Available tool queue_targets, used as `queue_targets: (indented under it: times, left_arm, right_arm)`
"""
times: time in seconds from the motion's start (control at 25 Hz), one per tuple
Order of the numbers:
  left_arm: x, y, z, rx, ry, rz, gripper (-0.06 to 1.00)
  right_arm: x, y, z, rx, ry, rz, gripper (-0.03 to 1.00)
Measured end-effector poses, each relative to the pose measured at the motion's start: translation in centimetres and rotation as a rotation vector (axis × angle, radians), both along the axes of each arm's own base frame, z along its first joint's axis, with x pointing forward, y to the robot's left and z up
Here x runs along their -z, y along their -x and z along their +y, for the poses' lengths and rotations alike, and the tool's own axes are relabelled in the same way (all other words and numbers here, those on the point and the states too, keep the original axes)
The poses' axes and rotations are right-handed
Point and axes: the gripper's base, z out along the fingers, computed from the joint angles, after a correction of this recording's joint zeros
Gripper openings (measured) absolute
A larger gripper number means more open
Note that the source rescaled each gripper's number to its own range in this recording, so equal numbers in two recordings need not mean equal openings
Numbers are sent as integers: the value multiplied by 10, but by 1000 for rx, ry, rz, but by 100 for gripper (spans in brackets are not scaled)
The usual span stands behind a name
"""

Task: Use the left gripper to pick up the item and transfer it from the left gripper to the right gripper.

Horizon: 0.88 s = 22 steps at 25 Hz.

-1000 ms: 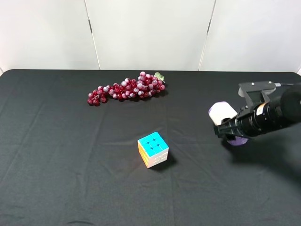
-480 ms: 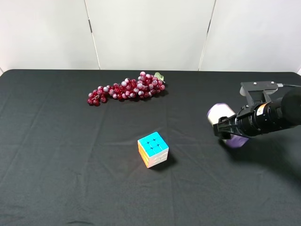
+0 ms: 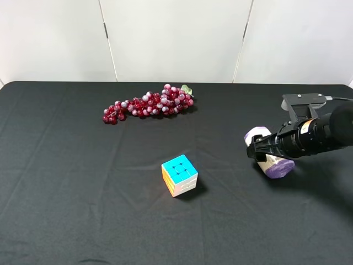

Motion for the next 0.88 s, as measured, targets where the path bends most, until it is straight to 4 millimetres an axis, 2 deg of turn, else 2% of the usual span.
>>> queue_targets:
  times: [0.08, 0.24, 0.4, 0.68, 0.88]
  left_arm:
    - [0, 0, 0, 0, 0, 0, 100]
    - [0, 0, 0, 0, 0, 0, 100]
    - [0, 0, 0, 0, 0, 0, 100]
    - [0, 0, 0, 0, 0, 0, 100]
    - [0, 0, 0, 0, 0, 0, 100]
  right_arm:
    - [-15, -4, 1, -11, 5, 16, 100]
    - [-59, -16, 4, -49, 20, -40, 100]
    - [-100, -18, 5, -48, 21, -41, 100]
    - [-158, -1, 1, -44, 31, 37, 100]
    - [-190, 28, -6, -46, 33, 51, 100]
